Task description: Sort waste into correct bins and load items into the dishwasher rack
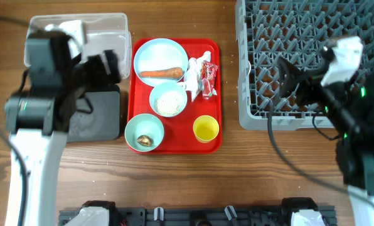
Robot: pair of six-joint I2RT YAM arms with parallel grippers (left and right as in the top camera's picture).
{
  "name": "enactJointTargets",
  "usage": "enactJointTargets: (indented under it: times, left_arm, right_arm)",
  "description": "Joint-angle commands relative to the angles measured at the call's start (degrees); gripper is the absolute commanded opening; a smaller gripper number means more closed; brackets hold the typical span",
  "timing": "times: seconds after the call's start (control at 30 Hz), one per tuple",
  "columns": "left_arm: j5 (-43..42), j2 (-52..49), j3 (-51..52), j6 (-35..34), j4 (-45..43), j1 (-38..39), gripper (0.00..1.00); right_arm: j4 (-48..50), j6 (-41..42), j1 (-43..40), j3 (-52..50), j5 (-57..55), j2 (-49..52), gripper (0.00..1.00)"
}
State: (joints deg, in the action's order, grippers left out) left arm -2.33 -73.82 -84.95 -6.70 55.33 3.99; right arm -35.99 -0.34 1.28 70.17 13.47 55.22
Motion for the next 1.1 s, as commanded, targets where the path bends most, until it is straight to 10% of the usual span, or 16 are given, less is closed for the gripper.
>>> enactJointTargets:
  times: [0.0, 0.53, 0.7, 0.9, 1.07]
  left_arm:
    - [-5.14, -8.68, -3.58, 0.48, 3.85, 8.09, 1.00]
    - [-14.19, -30.84, 1.53, -6.73, 16.87, 17.33, 0.99]
    - [-11.80, -30.84, 11.72, -10.49, 8.04, 19.37, 0.67]
    - [-9.33, -30.84, 19.56, -10.58, 1.97, 20.28, 0.59]
    - [-8.96, -30.86, 20.57, -10.56, -0.70, 20.28, 0.06]
  right_arm:
    - [-7.08, -1.60, -0.24, 6.16, 0.87, 8.13, 1.00]
    - [-12.81, 8.00, -0.24, 6.16, 1.62, 22.64, 1.00]
    - [-13.84, 8.00, -0.24, 6.16, 1.60, 22.69, 1.00]
    - [-13.81, 7.98, -0.24, 6.16, 1.62, 22.69, 1.00]
    - [-13.75, 8.00, -0.24, 6.16, 1.60, 22.69, 0.99]
